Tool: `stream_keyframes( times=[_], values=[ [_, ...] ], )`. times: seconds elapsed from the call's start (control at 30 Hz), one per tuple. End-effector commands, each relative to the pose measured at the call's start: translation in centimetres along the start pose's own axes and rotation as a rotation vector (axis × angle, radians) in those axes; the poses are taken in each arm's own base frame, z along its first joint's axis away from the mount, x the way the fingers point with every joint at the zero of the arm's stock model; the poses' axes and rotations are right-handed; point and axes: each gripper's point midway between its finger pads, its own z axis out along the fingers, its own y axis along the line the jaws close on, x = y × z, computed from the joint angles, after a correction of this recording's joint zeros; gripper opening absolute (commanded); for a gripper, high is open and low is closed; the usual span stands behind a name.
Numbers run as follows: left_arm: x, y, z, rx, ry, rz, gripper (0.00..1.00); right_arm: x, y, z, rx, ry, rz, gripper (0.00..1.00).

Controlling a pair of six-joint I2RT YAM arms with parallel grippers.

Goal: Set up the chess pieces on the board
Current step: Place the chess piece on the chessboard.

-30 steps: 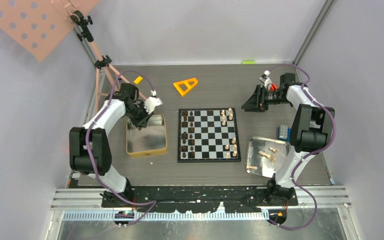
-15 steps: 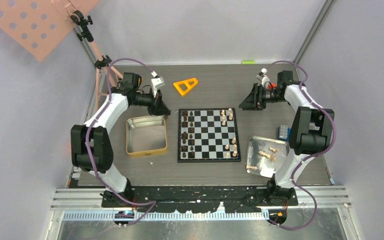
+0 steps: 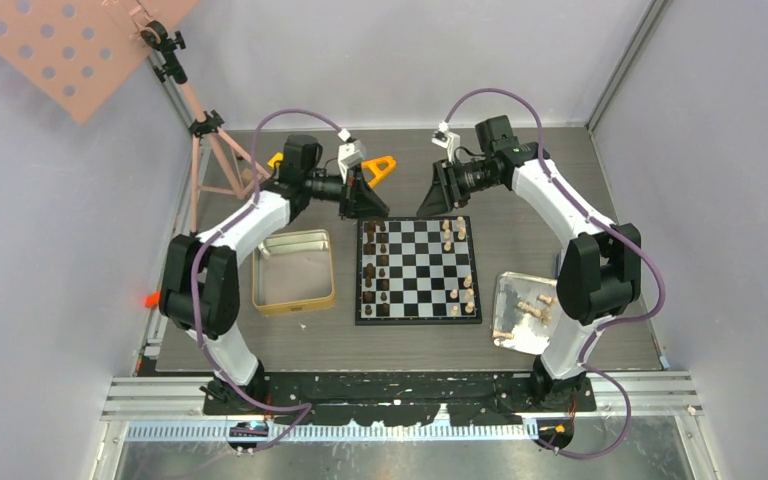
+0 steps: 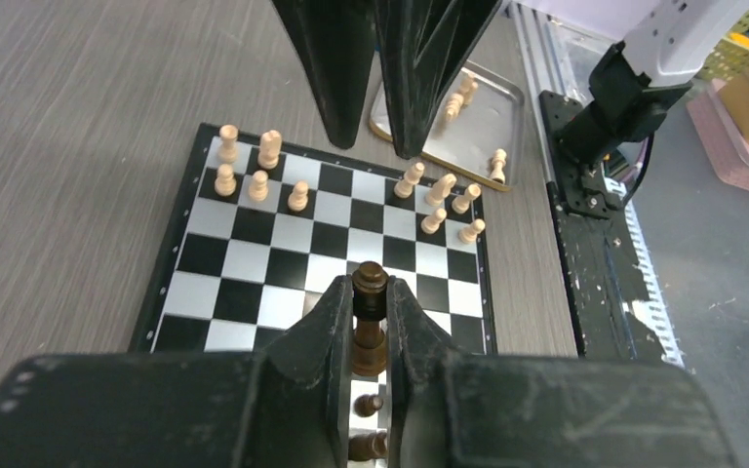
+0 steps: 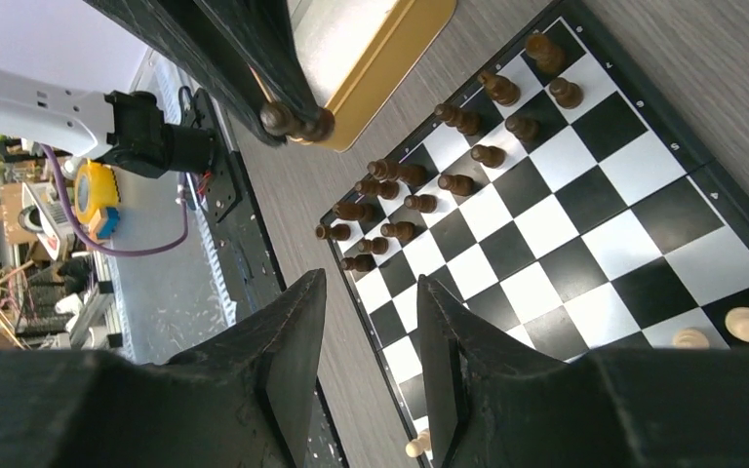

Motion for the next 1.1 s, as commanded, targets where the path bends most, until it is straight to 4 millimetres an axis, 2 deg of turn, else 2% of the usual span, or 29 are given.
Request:
stream_keyframes(
  times=[0.0,0.07,0.2,0.33,0.43,0.6,0.7,0.87,1.07],
  values=[
    [-2.7,-0.2,2.1,0.064,-0.149,0.089,0.00,-1.0,1.2,-0.4,0.019,-0.010,-0.099,0.46],
    [-3.0,-0.3,3.1,0.077,-0.208,0.137,0.00,-0.7,0.6,-0.6,0.066,0.004,-0.117,0.46],
    [-1.4,-0.7,5.9,0.115,-0.204,0.124,0.00,0.3,-1.2,-2.0,0.175,0.014,-0.137,0.46],
    [1.3,-0.7,8.7,0.129,-0.174,0.100,0.00,1.1,-2.6,-4.0,0.226,-0.010,-0.094,0.45],
    [3.3,-1.1,10.7,0.142,-0.152,0.096,0.00,1.3,-3.6,-6.3,0.266,-0.053,-0.062,0.45],
    [6.6,-2.0,13.1,0.172,-0.110,0.088,0.04,2.4,-4.1,-8.2,0.299,-0.085,-0.034,0.45],
    [8.5,-2.5,14.0,0.185,-0.094,0.091,0.05,3.4,-4.2,-8.1,0.302,-0.081,-0.018,0.45],
    [10.8,-3.1,14.8,0.203,-0.066,0.112,0.07,4.1,-4.0,-8.1,0.302,-0.081,-0.006,0.45],
    [12.0,-3.2,14.7,0.205,-0.060,0.138,0.12,4.7,-3.9,-8.0,0.299,-0.074,0.003,0.45]
  ],
)
